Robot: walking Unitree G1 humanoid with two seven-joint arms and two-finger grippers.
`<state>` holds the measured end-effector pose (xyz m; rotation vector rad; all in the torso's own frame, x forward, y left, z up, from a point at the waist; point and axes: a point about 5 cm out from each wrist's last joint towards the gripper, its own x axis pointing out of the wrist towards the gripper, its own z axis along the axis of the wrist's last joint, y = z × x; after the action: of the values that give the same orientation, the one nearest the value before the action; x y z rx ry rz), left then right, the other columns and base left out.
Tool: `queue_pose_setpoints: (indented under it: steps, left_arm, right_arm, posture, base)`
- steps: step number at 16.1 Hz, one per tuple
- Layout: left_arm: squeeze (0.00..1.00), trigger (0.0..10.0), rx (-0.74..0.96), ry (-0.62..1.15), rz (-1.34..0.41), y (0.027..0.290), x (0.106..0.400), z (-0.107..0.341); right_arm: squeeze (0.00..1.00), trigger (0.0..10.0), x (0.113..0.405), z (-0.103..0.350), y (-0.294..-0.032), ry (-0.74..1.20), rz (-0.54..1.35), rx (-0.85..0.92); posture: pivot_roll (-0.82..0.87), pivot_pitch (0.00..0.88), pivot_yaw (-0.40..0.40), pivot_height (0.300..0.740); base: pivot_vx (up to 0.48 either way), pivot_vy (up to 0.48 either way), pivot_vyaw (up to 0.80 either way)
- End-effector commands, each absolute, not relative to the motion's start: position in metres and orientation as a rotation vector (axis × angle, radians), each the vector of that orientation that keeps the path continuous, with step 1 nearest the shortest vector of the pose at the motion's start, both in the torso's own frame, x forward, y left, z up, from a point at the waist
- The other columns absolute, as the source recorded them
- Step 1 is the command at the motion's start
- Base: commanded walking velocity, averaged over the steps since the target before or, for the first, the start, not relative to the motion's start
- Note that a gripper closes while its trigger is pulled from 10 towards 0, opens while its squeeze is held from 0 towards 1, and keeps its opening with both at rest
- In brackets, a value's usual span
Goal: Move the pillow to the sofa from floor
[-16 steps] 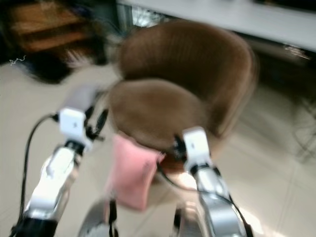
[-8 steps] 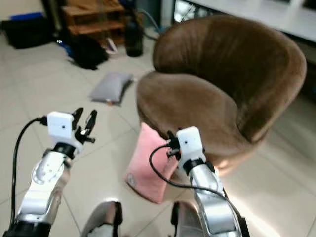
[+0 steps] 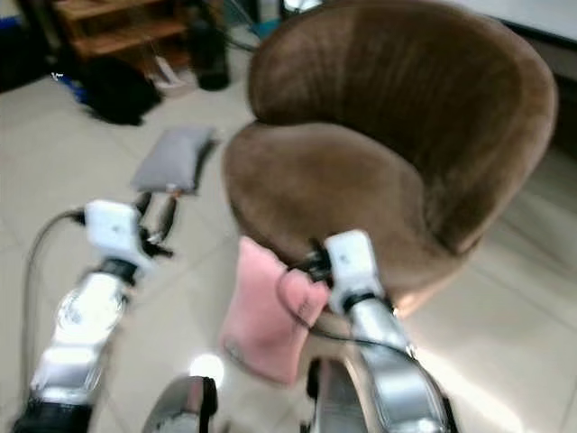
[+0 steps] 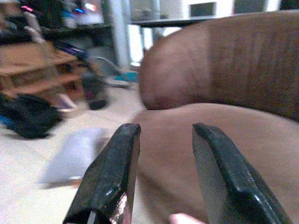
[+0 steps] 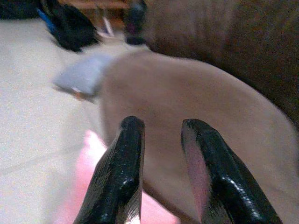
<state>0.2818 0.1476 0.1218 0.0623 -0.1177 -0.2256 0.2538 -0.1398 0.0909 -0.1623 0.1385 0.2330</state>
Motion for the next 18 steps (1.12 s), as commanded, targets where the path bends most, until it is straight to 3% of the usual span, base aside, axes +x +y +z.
queue_pose_setpoints:
  steps: [1, 11, 18]
  left_arm:
    - [0.0, 10.0, 0.089, -0.116, -0.215, 0.155, 0.283, 0.123]
    - [0.0, 10.0, 0.095, -0.098, -0.242, 0.153, 0.285, 0.121]
    - [0.0, 10.0, 0.149, -0.064, -0.383, 0.143, 0.274, 0.11]
  right_arm:
    - [0.0, 10.0, 0.256, 0.097, -0.134, 0.112, 0.244, -0.146]
    - [0.0, 10.0, 0.257, 0.096, -0.135, 0.115, 0.235, -0.135]
    - [0.0, 10.0, 0.253, 0.088, -0.135, 0.142, 0.226, -0.121]
  posture:
    - [-0.06, 0.05, 0.039, 0.616]
    - [-0.06, 0.046, 0.044, 0.611]
    - [-0.05, 0.056, 0.04, 0.551]
  base:
    - [0.386, 0.0, 0.0]
    - [0.376, 0.0, 0.0]
    - [0.0, 0.0, 0.0]
